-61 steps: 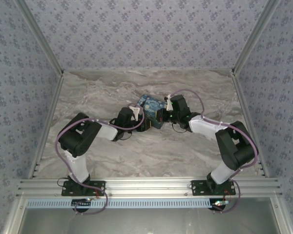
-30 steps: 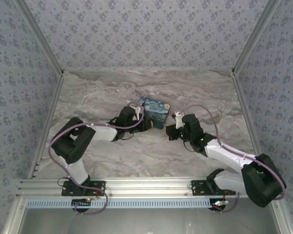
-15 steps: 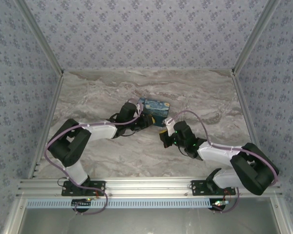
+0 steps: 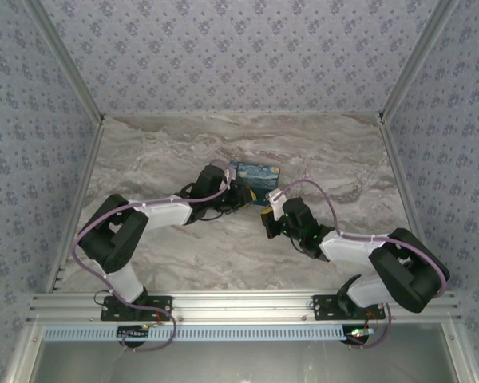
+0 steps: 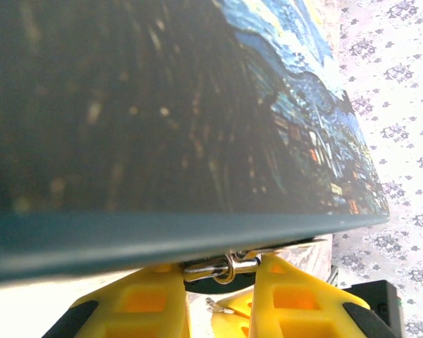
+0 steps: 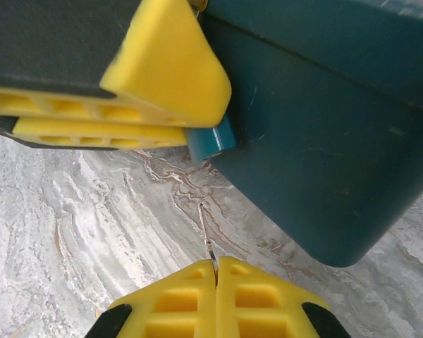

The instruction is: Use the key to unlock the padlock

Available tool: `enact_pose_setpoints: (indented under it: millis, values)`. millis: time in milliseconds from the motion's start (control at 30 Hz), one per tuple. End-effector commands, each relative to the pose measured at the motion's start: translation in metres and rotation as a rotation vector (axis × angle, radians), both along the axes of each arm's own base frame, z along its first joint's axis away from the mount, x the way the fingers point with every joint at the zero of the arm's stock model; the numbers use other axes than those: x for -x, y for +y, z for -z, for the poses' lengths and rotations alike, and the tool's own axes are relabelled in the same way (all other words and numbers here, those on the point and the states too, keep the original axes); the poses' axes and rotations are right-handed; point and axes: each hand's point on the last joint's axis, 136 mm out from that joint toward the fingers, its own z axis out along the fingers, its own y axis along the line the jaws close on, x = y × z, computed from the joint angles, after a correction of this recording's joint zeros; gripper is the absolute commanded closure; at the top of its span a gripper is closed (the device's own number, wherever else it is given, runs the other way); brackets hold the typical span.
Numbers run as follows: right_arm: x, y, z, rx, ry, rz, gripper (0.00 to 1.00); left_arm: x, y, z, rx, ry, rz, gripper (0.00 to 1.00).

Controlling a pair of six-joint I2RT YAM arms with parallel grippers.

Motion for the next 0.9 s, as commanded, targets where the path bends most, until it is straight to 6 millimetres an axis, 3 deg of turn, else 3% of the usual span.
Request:
enact_pose_setpoints:
  millis: [0, 867]
  values:
    - [-0.009, 0.002, -0.008, 0.003, -0.044, 0.011, 1.00, 0.000, -0.012, -0.031, 0.062, -0.040, 0.034, 0.84]
    - [-0.024, 0.008, -0.028, -0.101, -0.057, 0.004, 1.00, 0.001, -0.014, -0.027, 0.056, -0.036, 0.048, 0.86]
